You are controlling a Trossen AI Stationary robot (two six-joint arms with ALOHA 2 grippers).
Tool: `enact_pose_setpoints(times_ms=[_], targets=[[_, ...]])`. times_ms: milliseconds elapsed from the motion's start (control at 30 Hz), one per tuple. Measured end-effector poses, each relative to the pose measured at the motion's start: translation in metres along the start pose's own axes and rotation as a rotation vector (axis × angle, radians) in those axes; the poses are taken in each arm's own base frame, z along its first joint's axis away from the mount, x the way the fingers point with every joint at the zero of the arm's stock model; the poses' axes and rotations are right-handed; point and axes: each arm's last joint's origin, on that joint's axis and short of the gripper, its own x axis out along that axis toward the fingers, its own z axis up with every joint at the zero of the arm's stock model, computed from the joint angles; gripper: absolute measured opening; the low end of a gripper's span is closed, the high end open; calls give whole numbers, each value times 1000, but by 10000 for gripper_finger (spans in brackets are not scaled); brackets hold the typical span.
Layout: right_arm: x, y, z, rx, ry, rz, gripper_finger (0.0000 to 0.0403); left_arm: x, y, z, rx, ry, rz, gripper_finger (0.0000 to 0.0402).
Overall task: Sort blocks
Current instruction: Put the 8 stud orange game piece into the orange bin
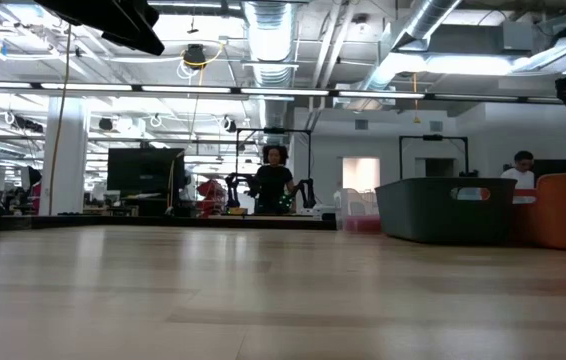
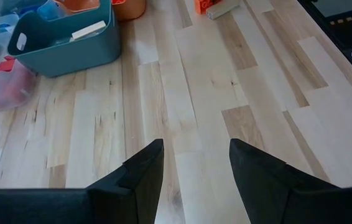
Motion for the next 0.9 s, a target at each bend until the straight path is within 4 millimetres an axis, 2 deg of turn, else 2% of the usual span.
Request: enact_pose_setpoints(times_ms=[200, 433, 700, 900], targets=[[0, 0, 1, -17, 0, 1, 78, 0, 0, 0, 0, 0, 0, 179], [-3, -6, 3, -37, -9, -41, 64, 0, 0, 0, 2, -1, 0, 179], [-43, -20, 17, -30, -215, -59, 62, 0, 0, 3, 17, -34, 1, 179], [-63, -31, 51, -43, -372, -42, 62, 0, 0, 3, 23, -35, 1, 179]])
